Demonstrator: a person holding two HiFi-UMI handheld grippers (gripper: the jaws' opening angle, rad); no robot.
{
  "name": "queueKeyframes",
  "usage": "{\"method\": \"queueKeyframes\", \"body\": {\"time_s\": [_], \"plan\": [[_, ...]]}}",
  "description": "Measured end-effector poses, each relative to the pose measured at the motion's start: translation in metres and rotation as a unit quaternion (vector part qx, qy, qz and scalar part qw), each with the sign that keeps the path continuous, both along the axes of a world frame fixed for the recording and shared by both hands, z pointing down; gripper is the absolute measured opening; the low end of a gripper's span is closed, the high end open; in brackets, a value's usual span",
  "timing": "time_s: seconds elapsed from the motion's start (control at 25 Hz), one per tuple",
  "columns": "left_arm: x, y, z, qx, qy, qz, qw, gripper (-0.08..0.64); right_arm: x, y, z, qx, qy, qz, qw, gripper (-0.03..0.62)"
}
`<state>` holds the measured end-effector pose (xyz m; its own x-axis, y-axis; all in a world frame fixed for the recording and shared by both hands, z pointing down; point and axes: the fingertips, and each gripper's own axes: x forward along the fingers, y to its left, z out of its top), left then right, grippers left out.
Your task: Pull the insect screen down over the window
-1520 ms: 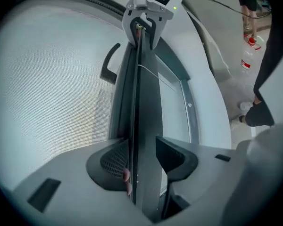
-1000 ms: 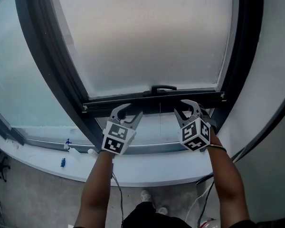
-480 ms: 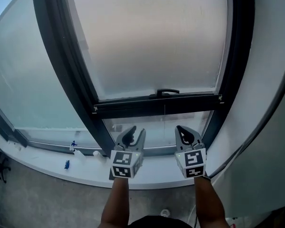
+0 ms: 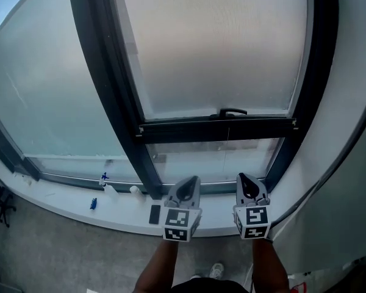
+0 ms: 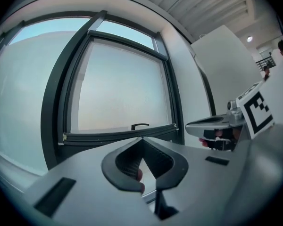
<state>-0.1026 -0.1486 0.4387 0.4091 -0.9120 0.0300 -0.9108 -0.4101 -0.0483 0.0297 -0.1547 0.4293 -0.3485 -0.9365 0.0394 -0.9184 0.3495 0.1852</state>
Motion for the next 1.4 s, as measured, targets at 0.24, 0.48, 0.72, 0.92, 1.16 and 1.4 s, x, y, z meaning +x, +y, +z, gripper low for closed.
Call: {"method": "queueKeyframes", "body": {"time_s": [0.24, 0.48, 0.72, 0.92, 1.16, 1.4], "plan": [[-0.016, 0.028, 0.01, -0.009, 0.009, -0.017, 0.9998, 0.003, -0.01, 0.033, 0.015, 0.0, 0.012, 0.006, 1.0, 0.005], [-0.009, 0.051, 0.02, -0.015, 0.01, -0.009, 0.9998, 0.003, -0.014, 0.059, 0.019, 0.01, 0.023, 0.009, 1.0, 0.003], [0.011, 0.066, 0.018, -0.008, 0.0, -0.011, 0.9999, 0.003, -0.006, 0.079, 0.023, 0.012, 0.016, 0.001, 1.0, 0.003], [0.033, 0.075, 0.013, -0.002, -0.01, -0.014, 0.9999, 0.003, 0.001, 0.087, 0.014, 0.012, 0.005, -0.013, 1.0, 0.003], [0.047, 0.086, 0.011, 0.0, -0.012, -0.021, 0.9997, 0.003, 0.014, 0.095, 0.014, 0.011, 0.004, -0.02, 1.0, 0.003], [0.057, 0.087, 0.011, 0.0, -0.014, -0.026, 0.9996, 0.003, 0.022, 0.098, 0.013, 0.011, 0.002, -0.025, 1.0, 0.003]]}}
